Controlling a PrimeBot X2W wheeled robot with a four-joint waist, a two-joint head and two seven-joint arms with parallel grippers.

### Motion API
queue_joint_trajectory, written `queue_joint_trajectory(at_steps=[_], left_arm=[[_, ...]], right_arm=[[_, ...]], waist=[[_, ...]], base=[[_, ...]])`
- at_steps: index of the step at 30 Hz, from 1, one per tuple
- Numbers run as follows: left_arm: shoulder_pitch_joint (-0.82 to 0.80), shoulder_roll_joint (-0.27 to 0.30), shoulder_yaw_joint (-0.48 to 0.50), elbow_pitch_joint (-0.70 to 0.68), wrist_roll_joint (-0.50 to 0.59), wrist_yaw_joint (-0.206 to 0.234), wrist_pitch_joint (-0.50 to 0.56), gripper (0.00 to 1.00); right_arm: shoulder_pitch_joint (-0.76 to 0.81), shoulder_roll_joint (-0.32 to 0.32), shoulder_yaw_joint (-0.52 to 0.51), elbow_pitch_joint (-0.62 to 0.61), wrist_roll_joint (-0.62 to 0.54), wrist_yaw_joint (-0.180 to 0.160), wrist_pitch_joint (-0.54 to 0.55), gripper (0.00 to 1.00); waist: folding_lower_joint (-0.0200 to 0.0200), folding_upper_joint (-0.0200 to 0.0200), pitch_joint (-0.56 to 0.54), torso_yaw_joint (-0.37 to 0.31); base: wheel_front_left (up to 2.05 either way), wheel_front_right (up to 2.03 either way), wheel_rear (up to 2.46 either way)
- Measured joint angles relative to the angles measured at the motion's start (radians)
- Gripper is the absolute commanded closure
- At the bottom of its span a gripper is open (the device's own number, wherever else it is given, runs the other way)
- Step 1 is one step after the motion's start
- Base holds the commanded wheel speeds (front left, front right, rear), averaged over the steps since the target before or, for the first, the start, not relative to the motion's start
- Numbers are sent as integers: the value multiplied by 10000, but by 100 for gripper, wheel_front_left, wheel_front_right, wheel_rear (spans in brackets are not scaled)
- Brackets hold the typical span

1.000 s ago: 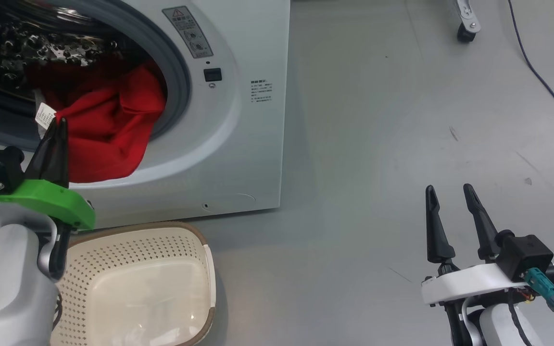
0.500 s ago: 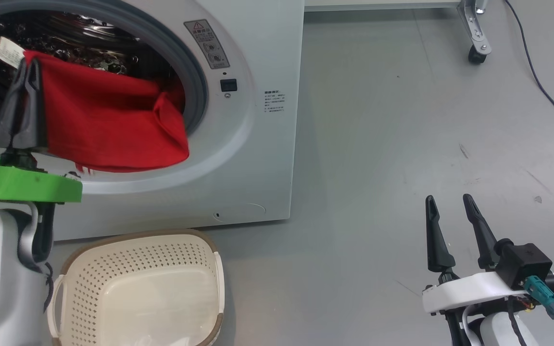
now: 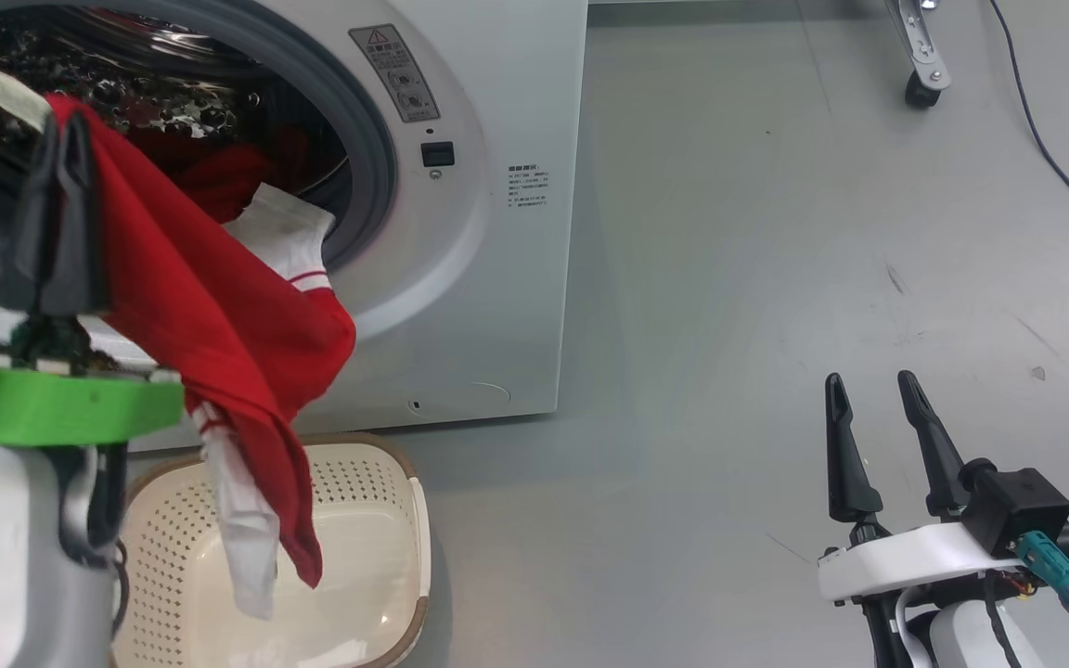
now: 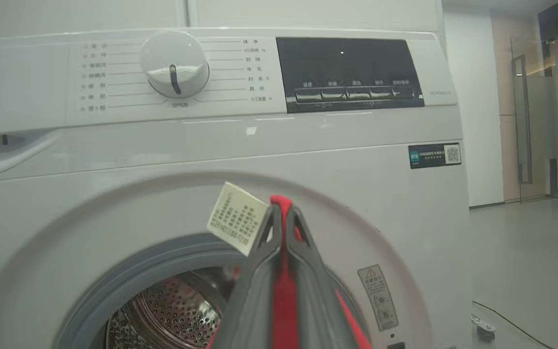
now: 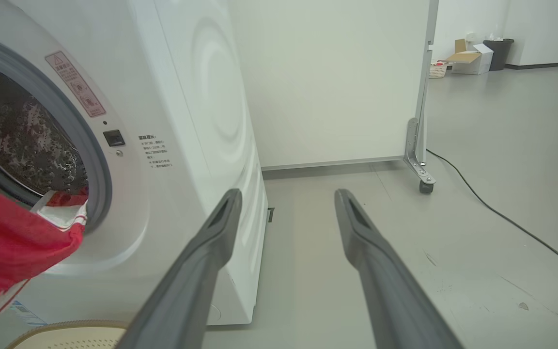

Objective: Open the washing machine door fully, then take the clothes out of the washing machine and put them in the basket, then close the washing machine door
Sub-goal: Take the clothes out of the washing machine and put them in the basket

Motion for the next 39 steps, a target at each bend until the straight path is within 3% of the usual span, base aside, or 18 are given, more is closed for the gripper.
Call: queue_joint_trajectory(at_steps=[11,19,39], left_arm=[[1678,-4,-696,1578,-33,0,314,100],[2321,205,-660,2849,130,6,470,100],[2101,366,-905,5689,288,77,1526,100]], right_arm=[[-13,8,15,-19,-56,13,0,0],[-75,25,178,-25,-73,98,0,0],[-481,36,290,-199,-146,102,0,0]], waist=[[0,0,296,-119],[0,0,602,-323],[0,0,1743,-1078]], base=[[0,0,0],[0,0,0],[0,0,0]])
